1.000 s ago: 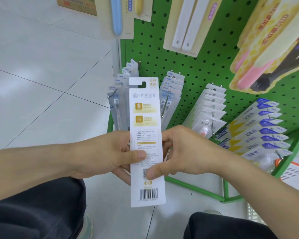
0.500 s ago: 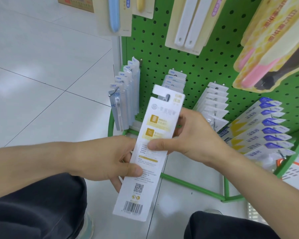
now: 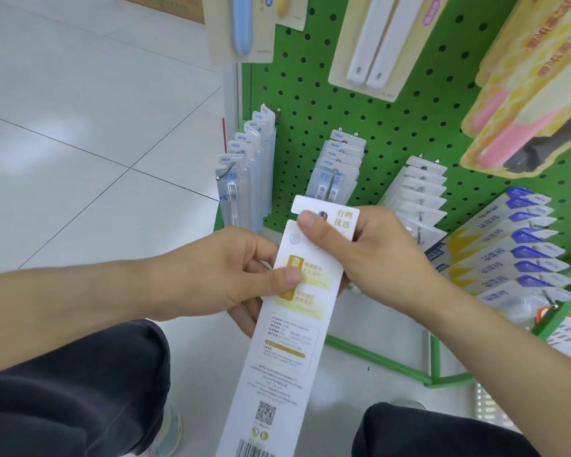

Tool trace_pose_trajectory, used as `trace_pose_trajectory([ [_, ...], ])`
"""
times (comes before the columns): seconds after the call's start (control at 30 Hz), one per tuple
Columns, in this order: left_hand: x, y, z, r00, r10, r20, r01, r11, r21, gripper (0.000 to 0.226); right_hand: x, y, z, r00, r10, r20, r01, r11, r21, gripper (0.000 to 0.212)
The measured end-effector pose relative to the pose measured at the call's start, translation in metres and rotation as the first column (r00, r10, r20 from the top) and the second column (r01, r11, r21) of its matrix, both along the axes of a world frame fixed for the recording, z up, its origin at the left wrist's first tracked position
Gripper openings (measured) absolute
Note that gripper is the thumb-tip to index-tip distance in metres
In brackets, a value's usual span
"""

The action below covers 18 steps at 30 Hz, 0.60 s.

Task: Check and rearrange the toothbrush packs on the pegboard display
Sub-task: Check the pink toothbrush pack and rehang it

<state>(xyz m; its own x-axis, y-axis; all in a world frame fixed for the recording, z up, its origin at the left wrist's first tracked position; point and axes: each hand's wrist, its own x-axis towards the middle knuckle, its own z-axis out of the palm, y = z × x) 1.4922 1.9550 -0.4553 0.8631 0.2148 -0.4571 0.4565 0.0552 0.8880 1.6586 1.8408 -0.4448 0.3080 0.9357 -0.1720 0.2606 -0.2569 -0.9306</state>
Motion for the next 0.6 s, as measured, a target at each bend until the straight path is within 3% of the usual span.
trace_pose_trajectory([
  [0.2, 0.0035, 0.0028, 0.0000, 0.995, 0.065, -0.070, -0.061, 0.996, 0.063, 0.055, 0.0039, -0.0003, 0.0001, 0.997, 0.078, 0.020, -0.077, 0.996, -0.046, 0.048],
  [0.37, 0.0022, 0.0070, -0.0002, 0.996, 0.087, -0.028, -0.078, 0.968, 0.237, 0.058, 0.0062, -0.0013, 0.0007, 0.994, 0.105, 0.035, -0.105, 0.994, -0.007, 0.022],
  [0.47, 0.0015, 0.0083, -0.0004, 0.998, 0.068, -0.002, -0.064, 0.952, 0.299, 0.053, 0.0080, -0.0022, 0.0022, 0.995, 0.078, 0.064, -0.077, 0.997, -0.008, 0.029],
  [0.6, 0.0022, 0.0065, -0.0024, 0.998, 0.065, 0.001, -0.063, 0.961, 0.271, 0.055, 0.0079, -0.0028, 0.0054, 0.993, 0.068, 0.093, -0.065, 0.997, -0.035, 0.044],
])
